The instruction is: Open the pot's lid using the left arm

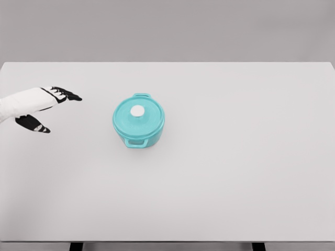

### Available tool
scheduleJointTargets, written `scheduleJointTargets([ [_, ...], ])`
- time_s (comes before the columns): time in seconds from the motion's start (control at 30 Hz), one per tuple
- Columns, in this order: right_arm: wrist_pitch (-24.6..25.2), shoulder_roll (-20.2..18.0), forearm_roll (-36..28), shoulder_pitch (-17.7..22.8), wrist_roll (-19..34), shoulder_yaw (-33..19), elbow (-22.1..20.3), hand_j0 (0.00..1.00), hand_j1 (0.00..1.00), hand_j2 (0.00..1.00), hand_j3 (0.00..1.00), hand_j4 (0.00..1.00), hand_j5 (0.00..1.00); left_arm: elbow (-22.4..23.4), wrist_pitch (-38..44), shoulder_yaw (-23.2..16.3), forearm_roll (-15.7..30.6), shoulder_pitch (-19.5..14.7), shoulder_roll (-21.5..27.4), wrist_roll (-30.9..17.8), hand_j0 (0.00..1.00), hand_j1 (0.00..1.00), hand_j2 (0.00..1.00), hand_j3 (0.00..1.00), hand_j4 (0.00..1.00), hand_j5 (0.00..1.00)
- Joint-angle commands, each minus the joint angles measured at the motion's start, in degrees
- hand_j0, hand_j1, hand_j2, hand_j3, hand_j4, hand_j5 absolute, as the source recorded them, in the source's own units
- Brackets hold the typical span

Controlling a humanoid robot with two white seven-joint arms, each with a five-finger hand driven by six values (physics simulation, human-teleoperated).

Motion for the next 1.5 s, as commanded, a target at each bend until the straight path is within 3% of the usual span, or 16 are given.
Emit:
scheduleJointTargets([
  [0.0, -0.02, -0.01, -0.02, 0.0, -0.26, 0.0, 0.02, 1.0, 1.0, 1.0, 1.0, 1.0, 1.0, -0.27, 0.14, -0.46, 0.03, 0.0, -0.43, -0.06, 1.0, 1.0, 1.0, 1.0, 1.0, 1.0],
  [0.2, 0.07, -0.01, -0.02, 0.0, -0.35, 0.0, -0.07, 1.0, 1.0, 1.0, 1.0, 1.0, 1.0, -1.32, 0.14, -1.43, 0.03, -0.53, -0.52, -0.06, 1.0, 1.0, 1.0, 1.0, 1.0, 1.0],
  [0.33, 0.07, -0.01, -0.02, 0.0, -0.35, 0.0, -0.07, 1.0, 1.0, 1.0, 1.0, 1.0, 1.0, -9.4, 0.14, -2.65, 0.03, -0.18, 0.18, -0.06, 1.0, 1.0, 1.0, 1.0, 1.0, 1.0],
  [0.37, 0.07, -0.01, -0.02, 0.0, -0.35, 0.0, -0.07, 1.0, 1.0, 1.0, 1.0, 1.0, 1.0, -10.11, 0.14, -5.29, 0.29, -1.05, 1.85, -0.06, 1.0, 1.0, 1.0, 1.0, 1.0, 1.0],
  [0.5, 0.07, -0.01, -0.02, 0.0, -0.35, 0.0, -0.07, 1.0, 1.0, 1.0, 1.0, 1.0, 1.0, -6.15, 0.14, -16.98, 4.42, -14.76, 6.16, -0.06, 1.0, 1.0, 1.0, 1.0, 1.0, 1.0],
  [0.6, -0.02, -0.01, -0.02, 0.09, -0.35, 0.0, -0.07, 1.0, 1.0, 1.0, 1.0, 1.0, 1.0, -7.03, 0.14, -24.88, 4.42, -24.16, 1.68, -0.06, 1.0, 1.0, 1.0, 1.0, 1.0, 1.0],
  [0.67, 0.07, -0.01, -0.02, 0.0, -0.35, 0.0, -0.07, 1.0, 1.0, 1.0, 1.0, 1.0, 1.0, -6.94, 0.14, -28.5, 4.42, -27.25, -2.98, -0.06, 1.0, 1.0, 1.0, 1.0, 1.0, 1.0],
  [1.07, 0.07, -0.01, -0.02, 0.0, -0.35, 0.0, -0.07, 1.0, 1.0, 1.0, 1.0, 1.0, 1.0, -8.0, 0.14, -32.1, 3.37, -28.83, -7.55, -0.06, 1.0, 1.0, 1.0, 1.0, 1.0, 1.0],
  [1.27, 0.07, -0.01, -0.02, 0.0, -0.35, 0.0, -0.07, 1.0, 1.0, 1.0, 1.0, 1.0, 1.0, -8.0, 0.14, -33.07, 2.84, -28.56, -7.46, -0.06, 0.86, 0.86, 0.86, 0.86, 0.86, 0.86],
  [1.47, 0.07, -0.01, -0.02, 0.0, -0.35, 0.0, -0.07, 1.0, 1.0, 1.0, 1.0, 1.0, 1.0, -7.91, 0.14, -33.68, 2.49, -28.39, -7.46, -0.06, 0.86, 0.86, 0.86, 0.86, 0.86, 0.86],
])
